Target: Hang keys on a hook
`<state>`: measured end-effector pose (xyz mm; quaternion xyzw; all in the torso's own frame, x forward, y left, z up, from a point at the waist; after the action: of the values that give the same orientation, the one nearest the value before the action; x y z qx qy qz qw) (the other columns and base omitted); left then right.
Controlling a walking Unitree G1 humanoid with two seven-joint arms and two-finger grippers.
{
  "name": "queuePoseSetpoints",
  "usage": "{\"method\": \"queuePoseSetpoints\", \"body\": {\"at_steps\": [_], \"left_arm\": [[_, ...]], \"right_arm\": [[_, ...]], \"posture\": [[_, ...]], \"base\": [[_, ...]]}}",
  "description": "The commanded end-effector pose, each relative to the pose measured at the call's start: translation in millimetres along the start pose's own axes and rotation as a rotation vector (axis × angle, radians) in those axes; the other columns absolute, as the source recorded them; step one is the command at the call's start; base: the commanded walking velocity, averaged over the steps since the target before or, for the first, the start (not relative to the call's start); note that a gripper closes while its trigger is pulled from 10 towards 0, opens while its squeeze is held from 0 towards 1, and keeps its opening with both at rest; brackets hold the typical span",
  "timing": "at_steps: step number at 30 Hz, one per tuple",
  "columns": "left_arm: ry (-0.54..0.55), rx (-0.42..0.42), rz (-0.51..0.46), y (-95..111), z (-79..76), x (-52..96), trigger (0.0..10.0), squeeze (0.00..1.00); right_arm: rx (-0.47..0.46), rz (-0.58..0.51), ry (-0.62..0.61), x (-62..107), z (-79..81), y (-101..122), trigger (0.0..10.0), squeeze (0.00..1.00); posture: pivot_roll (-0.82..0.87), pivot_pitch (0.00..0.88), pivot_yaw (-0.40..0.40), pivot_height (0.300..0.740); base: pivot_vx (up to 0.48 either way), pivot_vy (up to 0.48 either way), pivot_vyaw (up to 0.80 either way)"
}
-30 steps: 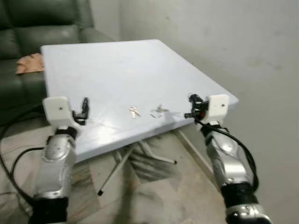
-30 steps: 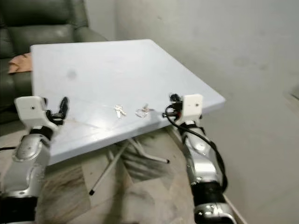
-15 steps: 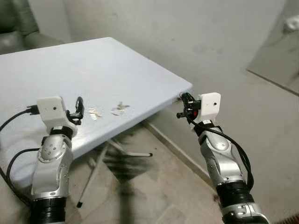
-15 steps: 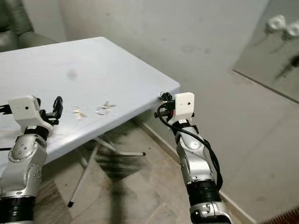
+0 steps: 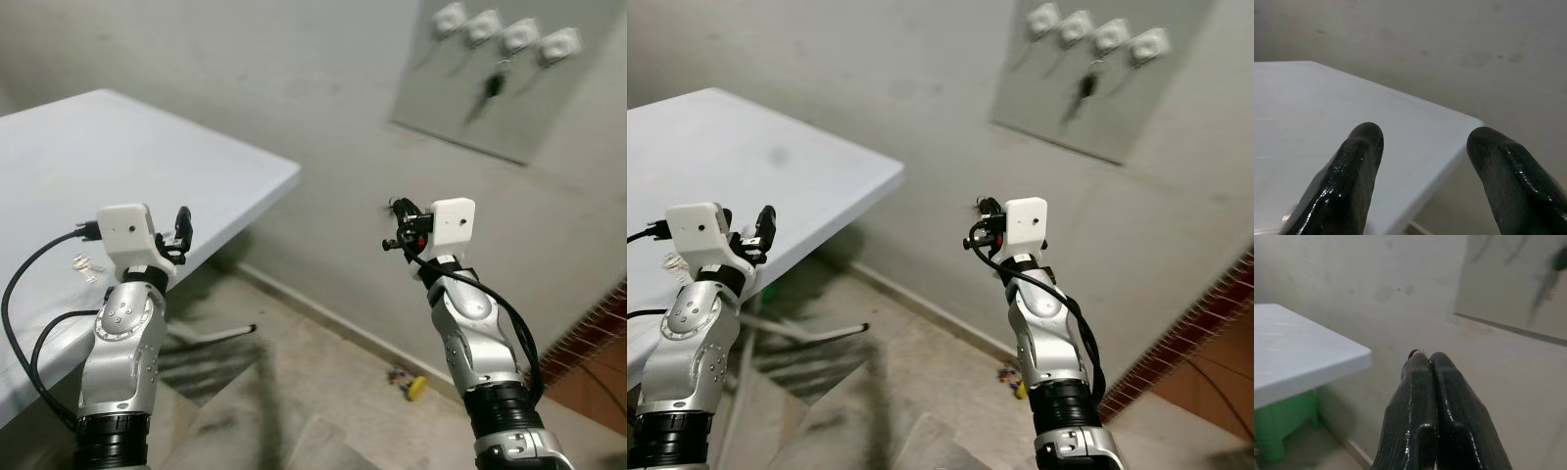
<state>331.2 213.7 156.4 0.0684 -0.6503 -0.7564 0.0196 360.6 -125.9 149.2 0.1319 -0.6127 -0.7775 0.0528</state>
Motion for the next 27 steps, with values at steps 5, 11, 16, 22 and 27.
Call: {"method": "queuePoseSetpoints", "body": {"at_steps": [5, 11, 16, 22, 27], "left_arm": [[0.0, 0.0, -0.001, 2.0, -0.8, -0.6, 10.0, 0.0], [0.002, 0.003, 0.001, 1.9, -0.6, -0.7, 10.0, 0.0], [0.003, 0.007, 0.002, 1.9, -1.0, -0.5, 10.0, 0.0], [0.002, 0.011, 0.003, 2.1, -1.9, -0.5, 10.0, 0.0], [0.002, 0.018, 0.004, 2.0, -2.6, -0.1, 10.0, 0.0]], "right_arm": [[0.011, -0.018, 0.003, -2.4, 0.1, 7.2, 10.0, 0.0], [0.011, -0.017, 0.003, -2.5, 0.1, 7.1, 10.0, 0.0], [0.01, -0.016, 0.001, -2.6, -0.2, 7.0, 10.0, 0.0], [0.005, -0.028, -0.002, -2.9, -0.2, 9.0, 10.0, 0.0], [0.012, -0.031, -0.001, -2.5, -0.2, 9.7, 10.0, 0.0]], "posture": [[-0.1, 0.0, -0.051, 0.724], [-0.1, 0.0, -0.051, 0.724], [-0.1, 0.0, -0.051, 0.724], [-0.1, 0.0, -0.054, 0.724], [-0.1, 0.0, -0.056, 0.724]], "base": [[0.0, 0.0, -0.77], [0.0, 0.0, -0.77], [0.0, 0.0, -0.77], [0.0, 0.0, -0.51], [0.0, 0.0, 0.0]]}}
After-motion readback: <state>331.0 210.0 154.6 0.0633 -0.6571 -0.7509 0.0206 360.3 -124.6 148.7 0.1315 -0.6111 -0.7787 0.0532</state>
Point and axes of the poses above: a point about 5 cm out from each wrist's last joint towards the gripper, its own x axis pointing back from the gripper into the wrist, its own y axis along the axis of the wrist's last joint, z = x × y, the point moved 2 cm from there along -x, pointing out of the wrist towards the gripper, and after that the axes turned 12 degrees about -x, right-handed, at the moved point
